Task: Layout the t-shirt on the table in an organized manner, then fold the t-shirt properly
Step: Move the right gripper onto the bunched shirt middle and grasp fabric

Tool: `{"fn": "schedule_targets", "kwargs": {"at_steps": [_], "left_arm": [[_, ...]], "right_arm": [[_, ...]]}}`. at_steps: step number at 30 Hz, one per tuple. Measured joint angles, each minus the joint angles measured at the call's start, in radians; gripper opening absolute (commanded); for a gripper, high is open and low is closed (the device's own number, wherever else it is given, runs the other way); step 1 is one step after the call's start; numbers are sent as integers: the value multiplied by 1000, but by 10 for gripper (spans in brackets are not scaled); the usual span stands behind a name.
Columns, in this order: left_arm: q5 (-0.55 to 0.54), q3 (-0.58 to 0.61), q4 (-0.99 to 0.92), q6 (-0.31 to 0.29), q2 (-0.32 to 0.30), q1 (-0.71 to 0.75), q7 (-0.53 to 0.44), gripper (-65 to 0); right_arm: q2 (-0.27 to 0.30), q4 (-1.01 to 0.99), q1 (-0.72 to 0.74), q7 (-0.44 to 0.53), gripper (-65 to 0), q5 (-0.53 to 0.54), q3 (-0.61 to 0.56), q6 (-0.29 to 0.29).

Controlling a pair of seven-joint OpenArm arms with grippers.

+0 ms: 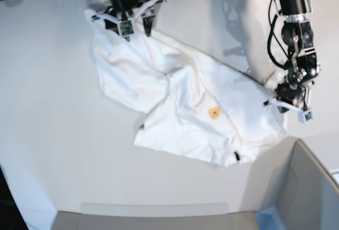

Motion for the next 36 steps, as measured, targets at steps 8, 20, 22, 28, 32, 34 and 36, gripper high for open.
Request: {"fn": "schedule_targets", "kwargs": {"at_steps": [8, 20, 22, 28, 32, 34, 36], "left_arm": [[1, 0, -2, -1, 0, 1, -1, -650], [1, 0, -3, 5, 0, 19, -4, -650], [0, 0, -3, 4, 0, 22, -2, -650], [0, 0, -3, 4, 0, 19, -3, -650], [0, 0, -3, 3, 0, 19, -4, -650], [0, 0, -3, 0, 0, 19, -4, -650], [0, 0, -3, 0, 0, 19, -4, -650]], "right_arm": [[3, -3, 195, -3, -330, 29, -29, 59], [-2, -5, 354, -286, -330, 232, -79, 98], [-2, -5, 337, -285, -330, 228, -75, 97], [-2, -1, 294, -253, -330, 220, -73, 93], [4, -1, 244, -197, -330, 223, -72, 98], [10, -1, 252, -178, -330, 193, -72, 97], [21, -2, 261, -177, -330, 138, -80, 96]]}}
